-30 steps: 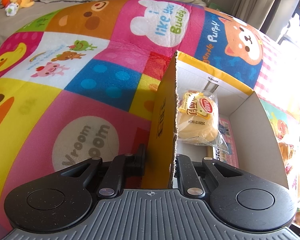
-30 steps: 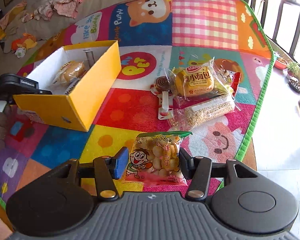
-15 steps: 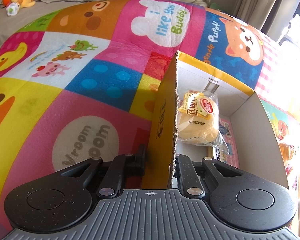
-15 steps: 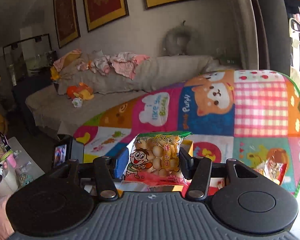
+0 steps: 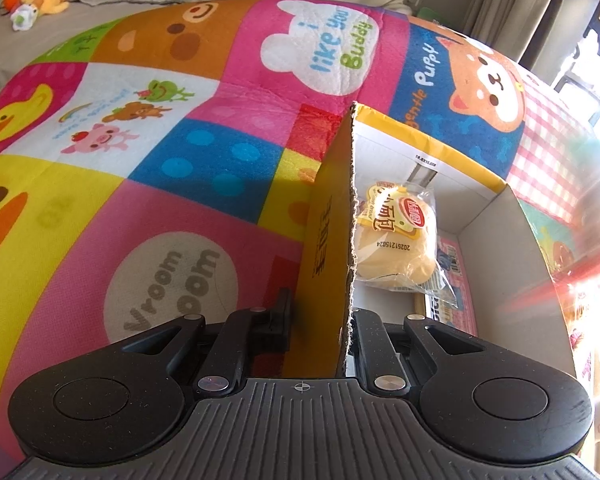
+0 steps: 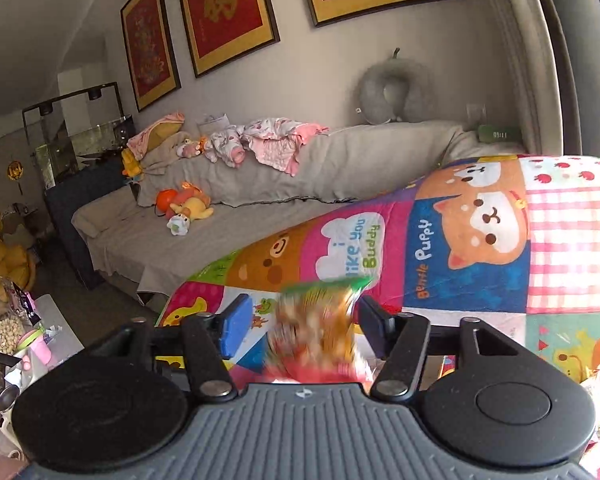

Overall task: Organize objects
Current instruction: 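Drop the cracker pack into the yellow box beside the bun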

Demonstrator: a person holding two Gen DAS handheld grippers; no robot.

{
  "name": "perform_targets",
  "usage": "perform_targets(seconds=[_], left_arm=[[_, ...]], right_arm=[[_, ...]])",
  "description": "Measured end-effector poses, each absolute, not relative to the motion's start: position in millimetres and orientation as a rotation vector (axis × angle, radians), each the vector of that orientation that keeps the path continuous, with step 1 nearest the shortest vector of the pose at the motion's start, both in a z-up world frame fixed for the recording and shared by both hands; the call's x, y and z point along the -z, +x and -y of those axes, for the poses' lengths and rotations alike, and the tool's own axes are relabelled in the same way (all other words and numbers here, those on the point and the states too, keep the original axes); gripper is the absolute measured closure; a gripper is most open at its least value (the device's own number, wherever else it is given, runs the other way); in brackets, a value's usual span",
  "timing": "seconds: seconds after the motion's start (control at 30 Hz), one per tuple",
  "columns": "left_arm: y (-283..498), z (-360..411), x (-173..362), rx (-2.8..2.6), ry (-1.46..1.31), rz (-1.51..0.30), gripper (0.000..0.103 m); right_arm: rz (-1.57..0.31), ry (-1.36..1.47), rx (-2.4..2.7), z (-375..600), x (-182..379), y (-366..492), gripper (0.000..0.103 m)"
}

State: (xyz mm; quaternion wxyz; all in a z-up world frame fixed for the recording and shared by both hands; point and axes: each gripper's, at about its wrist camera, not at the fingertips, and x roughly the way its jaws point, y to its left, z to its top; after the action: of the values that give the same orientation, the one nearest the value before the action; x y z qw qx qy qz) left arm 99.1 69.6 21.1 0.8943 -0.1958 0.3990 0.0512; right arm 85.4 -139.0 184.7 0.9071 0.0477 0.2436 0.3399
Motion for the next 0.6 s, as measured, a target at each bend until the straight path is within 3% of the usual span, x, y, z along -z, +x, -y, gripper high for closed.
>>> perform_targets(seconds=[0.2, 0.6], left_arm=[[99.1, -69.7, -20.6, -0.108, -0.407, -0.827, 0.088], [98.7, -69.5, -20.6, -0.105, -0.406, -0.827, 0.088]], right_arm=[[-0.527, 0.138, -0.642, 161.6, -174.9, 90.9, 0.031], [-0.605, 0.119, -0.156, 297.0, -119.7, 92.1, 0.023]])
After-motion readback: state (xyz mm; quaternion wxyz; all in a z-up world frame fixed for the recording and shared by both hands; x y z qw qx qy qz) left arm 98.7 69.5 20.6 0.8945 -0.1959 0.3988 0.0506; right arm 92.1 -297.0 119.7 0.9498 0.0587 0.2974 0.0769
